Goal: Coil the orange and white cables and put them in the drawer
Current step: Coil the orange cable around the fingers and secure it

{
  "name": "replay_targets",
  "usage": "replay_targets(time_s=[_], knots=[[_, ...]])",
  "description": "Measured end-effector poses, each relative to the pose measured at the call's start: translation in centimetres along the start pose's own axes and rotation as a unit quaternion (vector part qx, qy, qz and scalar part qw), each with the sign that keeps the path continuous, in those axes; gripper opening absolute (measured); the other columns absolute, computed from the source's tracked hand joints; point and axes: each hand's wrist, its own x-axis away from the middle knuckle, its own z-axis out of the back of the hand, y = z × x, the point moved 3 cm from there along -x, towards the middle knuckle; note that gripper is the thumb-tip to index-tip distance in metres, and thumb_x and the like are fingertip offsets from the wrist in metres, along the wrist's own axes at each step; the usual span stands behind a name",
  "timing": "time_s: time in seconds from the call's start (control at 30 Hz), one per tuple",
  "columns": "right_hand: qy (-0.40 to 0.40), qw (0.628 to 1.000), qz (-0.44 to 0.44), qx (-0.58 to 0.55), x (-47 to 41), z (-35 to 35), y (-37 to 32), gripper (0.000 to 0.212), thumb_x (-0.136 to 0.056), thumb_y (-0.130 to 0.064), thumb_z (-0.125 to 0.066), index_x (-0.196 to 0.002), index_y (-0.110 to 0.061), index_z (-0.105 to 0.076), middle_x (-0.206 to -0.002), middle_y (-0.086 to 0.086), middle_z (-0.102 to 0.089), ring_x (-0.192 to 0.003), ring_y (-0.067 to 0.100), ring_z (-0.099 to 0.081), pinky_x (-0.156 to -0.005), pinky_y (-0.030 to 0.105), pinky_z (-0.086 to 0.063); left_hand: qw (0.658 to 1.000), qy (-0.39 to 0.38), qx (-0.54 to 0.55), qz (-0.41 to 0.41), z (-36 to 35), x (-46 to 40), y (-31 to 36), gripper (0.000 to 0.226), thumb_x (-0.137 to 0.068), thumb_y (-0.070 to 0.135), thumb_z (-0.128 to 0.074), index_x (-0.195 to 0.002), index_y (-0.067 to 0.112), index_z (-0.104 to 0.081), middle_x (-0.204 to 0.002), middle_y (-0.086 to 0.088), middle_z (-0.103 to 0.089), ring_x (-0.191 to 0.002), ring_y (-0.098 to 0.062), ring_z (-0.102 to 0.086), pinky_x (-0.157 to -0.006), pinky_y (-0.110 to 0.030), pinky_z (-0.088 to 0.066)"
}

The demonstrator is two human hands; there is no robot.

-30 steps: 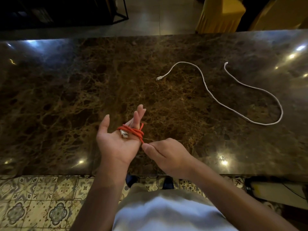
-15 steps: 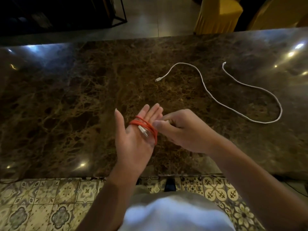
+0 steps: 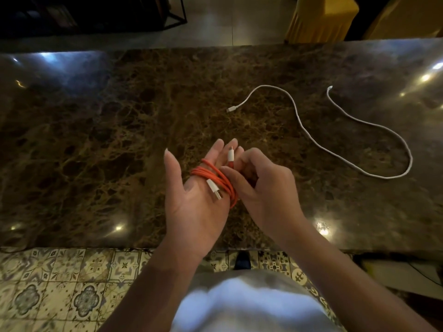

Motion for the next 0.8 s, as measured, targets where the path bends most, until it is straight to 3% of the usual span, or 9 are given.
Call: replay_targets(time_s=[0.13, 0.33, 0.47, 0.6, 0.7, 0.73, 0.8], knots=[[-0.005, 0.999, 0.014, 0.053, 0.1, 0.7, -0.4, 0.021, -0.097, -0.041, -0.067, -0.108, -0.023, -0.067, -0.076, -0.018, -0.065, -0.062, 0.001, -0.06, -0.059, 0.024, -0.052, 1.0, 0.02, 0.01, -0.001, -0.3, 0.0, 0.0, 0.107, -0.08, 0.08, -0.043, -0.162, 0.013, -0.027, -0.161, -0.007, -0.047, -0.15, -0.024, -0.043, -0.127, -0.042, -0.024], [-0.099, 0.98, 0.122, 0.126, 0.0, 1.1, -1.1, 0.025, -0.101, -0.026, -0.054, -0.115, -0.023, -0.075, -0.098, -0.004, -0.076, -0.078, 0.017, -0.072, -0.065, 0.039, -0.06, 0.998, 0.06, -0.011, 0.016, 0.5, -0.6, 0.3, 0.098, -0.088, 0.074, -0.044, -0.162, 0.011, -0.028, -0.161, -0.013, -0.046, -0.149, -0.024, -0.046, -0.122, -0.043, -0.033], [-0.193, 0.966, 0.144, 0.094, -0.9, 2.2, -0.8, 0.027, -0.099, -0.018, -0.067, -0.123, -0.029, -0.074, -0.116, -0.008, -0.075, -0.099, 0.012, -0.072, -0.082, 0.038, -0.061, 0.998, 0.041, -0.003, 0.044, 1.0, -0.6, 0.6, 0.093, -0.09, 0.065, -0.051, -0.158, 0.006, -0.032, -0.156, -0.02, -0.051, -0.145, -0.03, -0.051, -0.119, -0.041, -0.035], [-0.289, 0.941, 0.171, 0.039, -2.4, 3.1, -0.4, 0.031, -0.094, -0.008, -0.072, -0.12, -0.023, -0.076, -0.117, -0.008, -0.075, -0.107, 0.008, -0.069, -0.091, 0.035, -0.057, 0.998, -0.004, 0.003, 0.06, 0.7, 0.0, 0.3, 0.092, -0.089, 0.063, -0.058, -0.157, 0.005, -0.034, -0.153, -0.017, -0.054, -0.142, -0.026, -0.053, -0.117, -0.035, -0.042], [-0.327, 0.924, 0.192, 0.05, -2.9, 3.1, -0.2, 0.027, -0.093, -0.006, -0.071, -0.117, -0.019, -0.077, -0.113, -0.02, -0.068, -0.104, -0.003, -0.063, -0.092, 0.02, -0.052, 0.997, -0.028, -0.005, 0.069, 0.5, 0.2, -0.1, 0.095, -0.089, 0.058, -0.068, -0.158, 0.002, -0.034, -0.148, -0.017, -0.052, -0.134, -0.025, -0.053, -0.116, -0.033, -0.038], [-0.328, 0.925, 0.187, 0.045, -3.0, 3.0, -0.2, 0.026, -0.093, -0.006, -0.072, -0.115, -0.019, -0.078, -0.111, -0.027, -0.061, -0.102, -0.009, -0.058, -0.09, 0.011, -0.047, 0.997, -0.039, -0.003, 0.068, 0.5, 0.3, -0.2, 0.093, -0.092, 0.057, -0.064, -0.159, 0.001, -0.032, -0.146, -0.019, -0.048, -0.134, -0.027, -0.049, -0.116, -0.035, -0.033], [-0.296, 0.941, 0.16, 0.021, -3.1, 2.6, -0.3, 0.025, -0.092, -0.007, -0.074, -0.113, -0.02, -0.079, -0.104, -0.028, -0.056, -0.097, -0.012, -0.056, -0.086, 0.007, -0.044, 0.998, -0.036, 0.014, 0.054, 0.4, 0.3, 0.0, 0.09, -0.093, 0.06, -0.054, -0.158, 0.002, -0.032, -0.144, -0.018, -0.052, -0.133, -0.027, -0.051, -0.115, -0.035, -0.036]])
